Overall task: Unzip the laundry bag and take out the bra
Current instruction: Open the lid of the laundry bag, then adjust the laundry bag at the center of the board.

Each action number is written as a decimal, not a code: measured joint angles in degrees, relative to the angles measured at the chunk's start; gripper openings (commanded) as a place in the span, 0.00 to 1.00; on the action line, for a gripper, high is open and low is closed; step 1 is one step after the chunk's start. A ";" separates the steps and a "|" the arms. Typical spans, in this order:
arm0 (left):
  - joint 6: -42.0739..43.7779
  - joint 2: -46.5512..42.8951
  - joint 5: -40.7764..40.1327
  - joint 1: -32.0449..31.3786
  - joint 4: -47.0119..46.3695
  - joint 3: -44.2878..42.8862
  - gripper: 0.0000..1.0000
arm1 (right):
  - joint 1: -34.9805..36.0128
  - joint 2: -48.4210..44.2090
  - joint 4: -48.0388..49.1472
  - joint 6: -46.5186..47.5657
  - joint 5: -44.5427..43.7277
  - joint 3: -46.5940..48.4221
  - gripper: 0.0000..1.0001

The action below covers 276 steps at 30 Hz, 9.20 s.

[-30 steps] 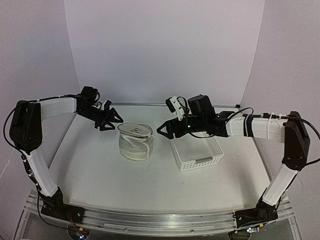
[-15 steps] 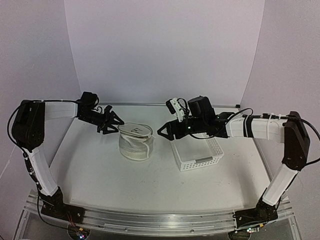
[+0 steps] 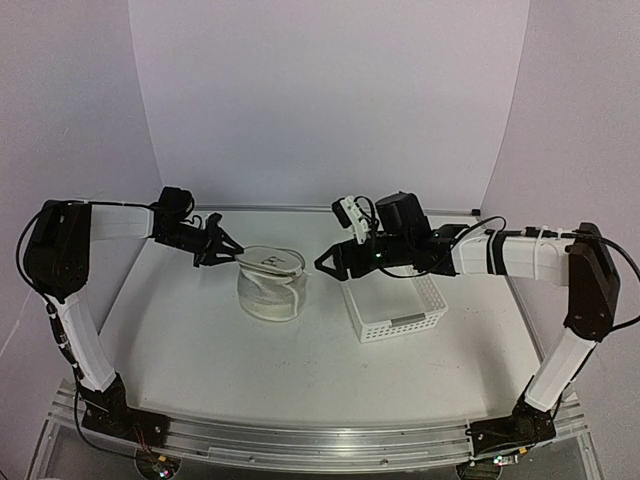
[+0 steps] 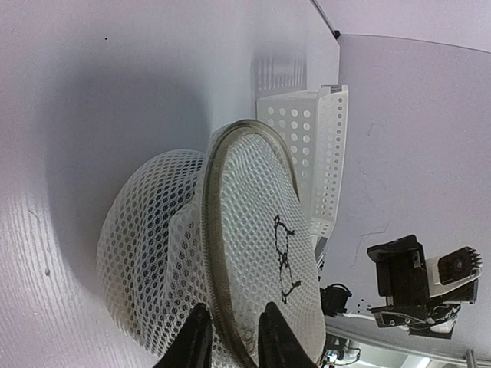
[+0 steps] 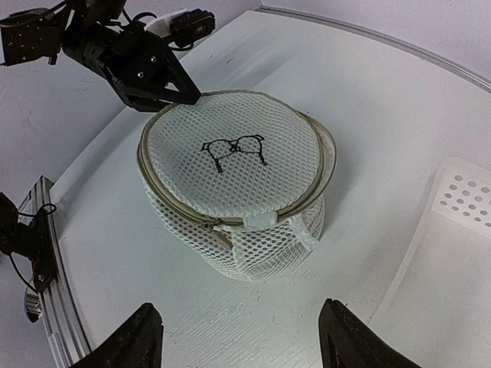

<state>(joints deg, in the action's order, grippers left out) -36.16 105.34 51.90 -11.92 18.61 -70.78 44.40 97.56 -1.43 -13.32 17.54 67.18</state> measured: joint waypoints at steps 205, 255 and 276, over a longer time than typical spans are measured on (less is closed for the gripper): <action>16.81 -6.97 -45.42 -19.10 13.27 -0.79 0.00 | 2.51 35.39 -17.09 -6.64 -3.10 44.54 0.00; 18.18 -13.97 -53.96 -24.35 17.70 -8.85 0.77 | 4.20 10.10 -15.82 -14.19 -5.64 19.96 0.90; 33.53 1.90 -49.99 -22.58 23.54 -18.14 0.67 | 7.67 10.14 -3.02 -46.38 -4.90 10.29 0.96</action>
<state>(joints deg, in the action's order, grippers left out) -2.63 107.24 1.91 -34.50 42.15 -88.92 52.07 107.70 -4.45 -59.70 12.64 77.47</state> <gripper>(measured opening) 0.694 0.958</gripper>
